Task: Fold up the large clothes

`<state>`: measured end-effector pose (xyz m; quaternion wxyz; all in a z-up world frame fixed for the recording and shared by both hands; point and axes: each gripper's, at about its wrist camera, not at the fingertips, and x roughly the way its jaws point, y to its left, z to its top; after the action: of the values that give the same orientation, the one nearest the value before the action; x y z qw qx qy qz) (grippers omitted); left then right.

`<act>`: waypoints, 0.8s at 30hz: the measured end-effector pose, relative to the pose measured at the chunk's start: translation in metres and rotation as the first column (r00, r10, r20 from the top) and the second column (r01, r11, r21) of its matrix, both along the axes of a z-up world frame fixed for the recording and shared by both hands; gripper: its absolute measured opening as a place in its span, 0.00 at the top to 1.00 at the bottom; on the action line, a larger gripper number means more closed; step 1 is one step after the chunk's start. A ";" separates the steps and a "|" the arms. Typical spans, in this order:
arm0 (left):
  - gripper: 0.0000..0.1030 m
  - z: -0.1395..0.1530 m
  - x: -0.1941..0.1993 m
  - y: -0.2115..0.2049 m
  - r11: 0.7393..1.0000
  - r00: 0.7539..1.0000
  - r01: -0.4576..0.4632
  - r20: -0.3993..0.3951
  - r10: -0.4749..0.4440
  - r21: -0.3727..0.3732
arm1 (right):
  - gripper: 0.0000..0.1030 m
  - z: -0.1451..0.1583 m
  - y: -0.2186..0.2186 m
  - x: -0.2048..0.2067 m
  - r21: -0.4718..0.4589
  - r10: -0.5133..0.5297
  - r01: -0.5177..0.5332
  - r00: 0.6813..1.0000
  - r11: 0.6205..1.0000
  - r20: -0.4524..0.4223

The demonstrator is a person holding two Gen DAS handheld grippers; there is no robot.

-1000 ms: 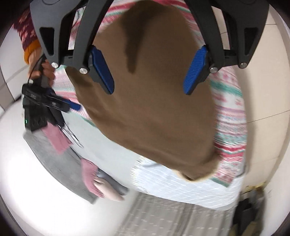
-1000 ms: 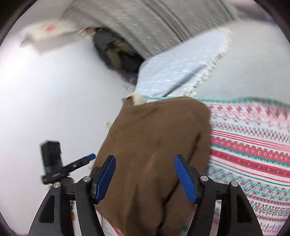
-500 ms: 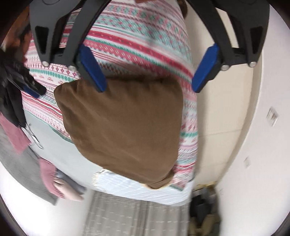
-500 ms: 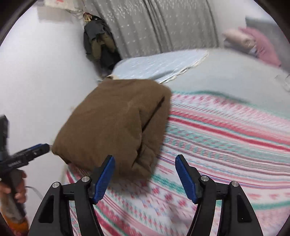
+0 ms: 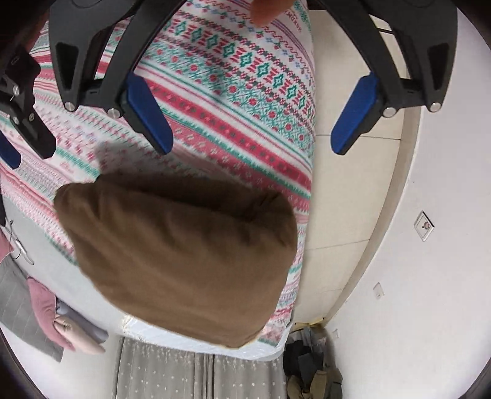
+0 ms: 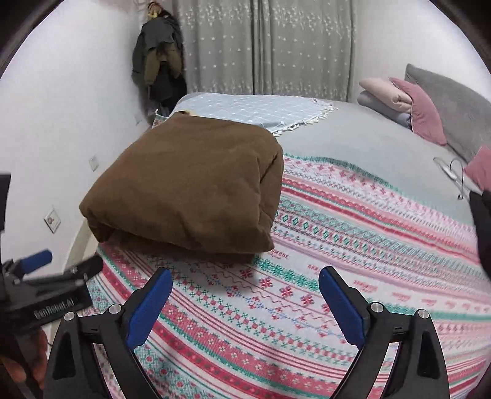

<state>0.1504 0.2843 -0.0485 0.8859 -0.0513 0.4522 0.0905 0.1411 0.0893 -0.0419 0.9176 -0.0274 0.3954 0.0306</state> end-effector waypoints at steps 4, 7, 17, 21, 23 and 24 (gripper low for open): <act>0.01 -0.006 0.000 0.000 1.000 1.000 0.005 0.001 -0.006 0.018 | 0.06 -0.016 -0.004 0.002 -0.035 -0.013 0.012 0.999 0.999 -0.039; 0.01 -0.008 0.003 -0.002 1.000 1.000 0.014 0.002 -0.014 0.018 | 0.06 -0.019 -0.009 0.001 -0.080 -0.054 0.051 0.998 0.995 -0.025; 0.01 -0.003 -0.006 -0.013 0.998 0.999 0.037 0.021 -0.038 0.054 | 0.06 -0.014 0.000 -0.008 -0.097 -0.035 0.036 0.999 0.995 0.011; 0.01 -0.003 -0.009 -0.013 0.998 0.999 0.034 0.024 -0.036 0.058 | 0.06 -0.014 0.004 -0.009 -0.090 -0.020 0.020 1.000 0.996 0.010; 0.01 -0.004 -0.009 -0.013 0.998 0.999 0.033 0.022 -0.034 0.059 | 0.06 -0.014 0.005 -0.010 -0.090 -0.019 0.020 1.000 0.996 0.012; 0.01 -0.004 -0.010 -0.014 0.998 0.999 0.033 0.023 -0.034 0.060 | 0.06 -0.014 0.005 -0.010 -0.091 -0.020 0.021 1.000 0.996 0.012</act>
<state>0.1408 0.2707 -0.0527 0.8937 -0.0186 0.4394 0.0885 0.1314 0.0941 -0.0560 0.9179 -0.0655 0.3914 0.0030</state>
